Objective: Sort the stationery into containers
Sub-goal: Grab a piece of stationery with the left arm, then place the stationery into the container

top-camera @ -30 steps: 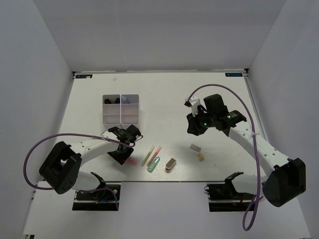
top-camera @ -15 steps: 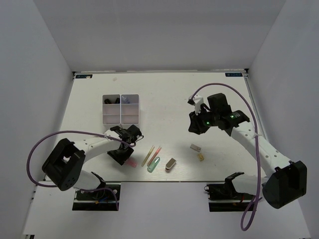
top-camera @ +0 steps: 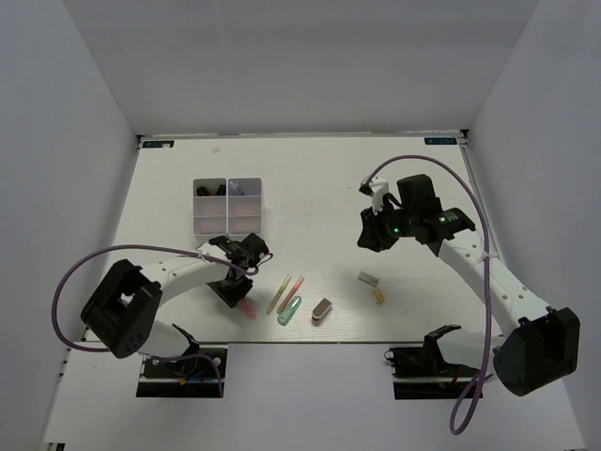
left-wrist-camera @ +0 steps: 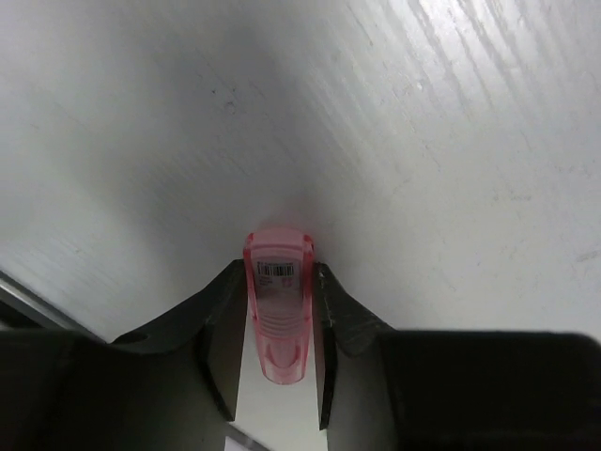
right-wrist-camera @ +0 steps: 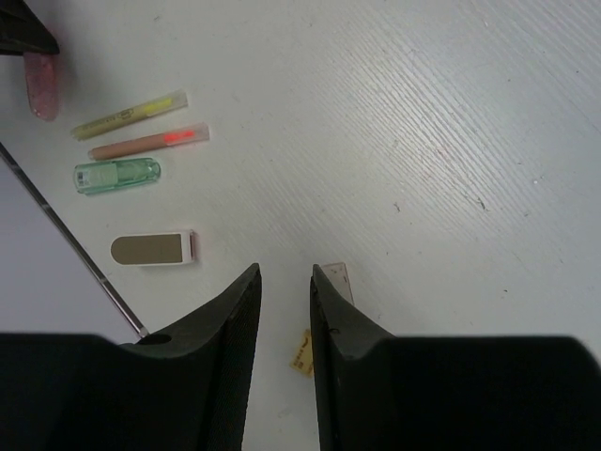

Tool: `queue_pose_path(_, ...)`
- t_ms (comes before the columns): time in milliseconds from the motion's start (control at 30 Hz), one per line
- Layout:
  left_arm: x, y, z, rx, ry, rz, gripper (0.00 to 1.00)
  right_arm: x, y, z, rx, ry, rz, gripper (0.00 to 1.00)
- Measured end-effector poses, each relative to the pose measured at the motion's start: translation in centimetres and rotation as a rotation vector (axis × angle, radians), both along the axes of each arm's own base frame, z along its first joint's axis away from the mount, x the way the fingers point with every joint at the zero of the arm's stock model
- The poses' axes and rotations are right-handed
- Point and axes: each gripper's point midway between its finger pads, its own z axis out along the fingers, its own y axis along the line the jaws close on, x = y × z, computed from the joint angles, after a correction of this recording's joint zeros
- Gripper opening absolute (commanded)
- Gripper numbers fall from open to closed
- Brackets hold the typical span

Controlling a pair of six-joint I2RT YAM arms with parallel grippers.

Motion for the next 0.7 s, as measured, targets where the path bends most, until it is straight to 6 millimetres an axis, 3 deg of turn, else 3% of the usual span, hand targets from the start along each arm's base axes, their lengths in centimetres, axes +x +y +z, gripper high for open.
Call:
queue_pose_path(133,1.4,-0.7,2.9,0.007,-0.011,-0.127,0.00,-0.1,0.0,0.1,0.012,0.006,0.001,0.46)
queue_pose_path(267,6.9,-1.6,10.8,-0.023,-0.191,-0.218,0.00,-0.1,0.1,0.2,0.018,0.007,0.011,0.41)
queue_pose_path(367,10.8,0.4,16.4,-0.010,-0.336,-0.218,0.00,-0.2,0.2,0.2,0.025,0.011,0.015,0.39)
queue_pose_path(433,12.7,2.4,19.0,0.041,-0.399,-0.223,0.00,-0.3,0.2,0.2,0.028,0.012,0.017,0.39)
queue_pose_path(533,15.3,4.6,21.8,0.149,-0.441,-0.276,0.00,-0.4,0.2,0.1,0.037,0.018,0.022,0.39)
queue_pose_path(700,19.8,4.2,22.7,0.297,-0.495,-0.548,0.00,-0.7,0.1,-0.4,0.037,0.035,0.023,0.39)
